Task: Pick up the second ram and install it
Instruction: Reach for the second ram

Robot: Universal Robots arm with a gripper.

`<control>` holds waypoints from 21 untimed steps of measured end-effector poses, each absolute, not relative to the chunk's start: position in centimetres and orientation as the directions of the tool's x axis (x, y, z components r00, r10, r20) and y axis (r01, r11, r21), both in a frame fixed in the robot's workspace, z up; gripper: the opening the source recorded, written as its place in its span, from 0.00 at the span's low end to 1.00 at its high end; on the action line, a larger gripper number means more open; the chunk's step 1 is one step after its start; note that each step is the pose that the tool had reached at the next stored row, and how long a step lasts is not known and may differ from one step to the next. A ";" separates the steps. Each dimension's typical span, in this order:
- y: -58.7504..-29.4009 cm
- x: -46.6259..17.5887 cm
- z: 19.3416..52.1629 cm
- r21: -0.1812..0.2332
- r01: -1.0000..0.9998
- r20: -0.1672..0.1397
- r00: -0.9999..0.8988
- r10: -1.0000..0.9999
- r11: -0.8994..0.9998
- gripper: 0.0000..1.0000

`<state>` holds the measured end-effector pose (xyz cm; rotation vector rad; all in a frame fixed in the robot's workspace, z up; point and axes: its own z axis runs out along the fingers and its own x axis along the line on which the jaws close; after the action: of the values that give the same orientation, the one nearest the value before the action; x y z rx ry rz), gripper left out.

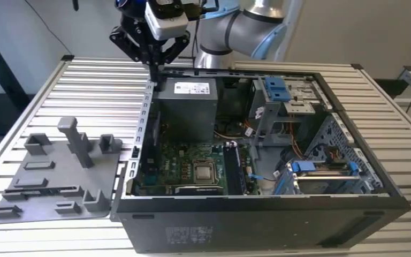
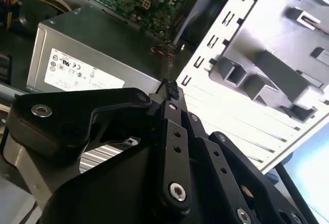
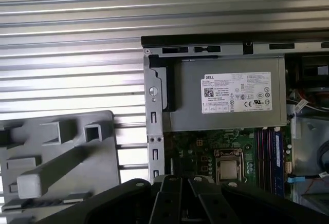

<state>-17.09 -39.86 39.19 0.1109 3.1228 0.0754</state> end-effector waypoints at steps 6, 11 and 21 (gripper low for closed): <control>-39.9 -18.4 39.2 0.049 0.070 -0.012 -0.997 0.071 0.996 0.11; -39.9 -19.5 39.2 0.049 0.070 -0.009 -0.997 0.071 0.996 0.11; -39.9 -21.4 39.1 0.049 0.070 -0.004 -0.998 0.070 0.996 0.11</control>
<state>-21.42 -39.87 39.08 0.1102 3.1325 0.0760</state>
